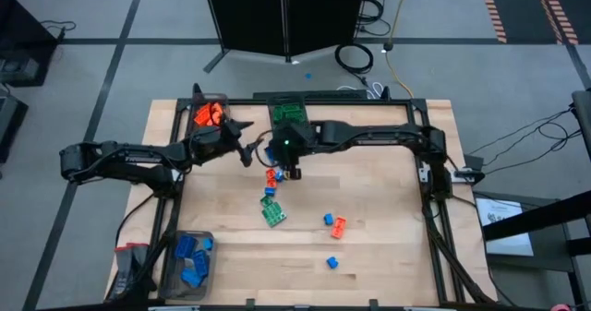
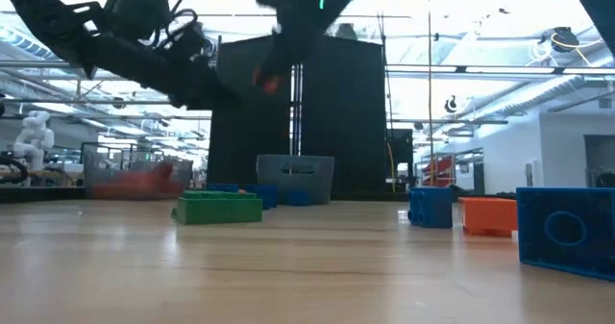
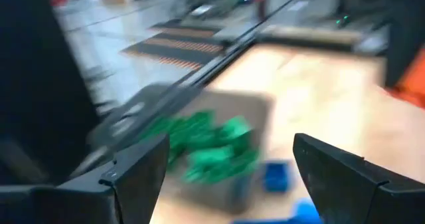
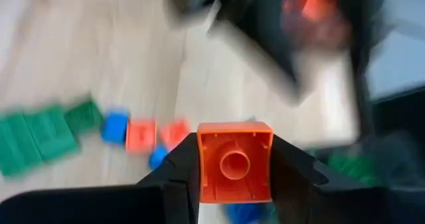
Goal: Sort blocks
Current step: Put the orange game piece into the top left black transparent bin
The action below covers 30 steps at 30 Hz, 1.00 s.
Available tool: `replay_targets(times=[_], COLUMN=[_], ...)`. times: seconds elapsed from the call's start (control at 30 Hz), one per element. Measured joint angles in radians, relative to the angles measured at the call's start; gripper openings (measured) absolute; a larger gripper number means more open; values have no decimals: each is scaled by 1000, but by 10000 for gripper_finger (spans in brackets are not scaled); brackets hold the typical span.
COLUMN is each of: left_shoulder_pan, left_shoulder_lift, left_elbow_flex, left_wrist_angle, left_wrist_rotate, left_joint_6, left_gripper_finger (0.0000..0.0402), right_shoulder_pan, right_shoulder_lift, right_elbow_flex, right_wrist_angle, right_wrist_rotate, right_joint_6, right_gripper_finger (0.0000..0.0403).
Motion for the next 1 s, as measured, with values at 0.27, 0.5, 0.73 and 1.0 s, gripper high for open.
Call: replay_targets(times=[0.27,0.5,0.73,1.0], left_shoulder_pan=[-6,-6,-56,-102], left_shoulder_lift=[-6,-6,-7,-6], left_elbow_flex=[0,0,0,0], left_wrist_angle=[289,526,701,692], left_wrist_rotate=[288,436,524,460], left_joint_6=[-327,-707,-852,-781], left_gripper_finger=[322,322,322,322], right_shoulder_pan=[87,172,214,221], right_shoulder_lift=[-146,-213,-200,-192], right_elbow_flex=[67,66,66,66], right_wrist_angle=[-69,-95,-9,155], right_wrist_rotate=[184,270,315,295], right_joint_6=[-79,-114,-212,-289], right_gripper_finger=[113,113,113,113])
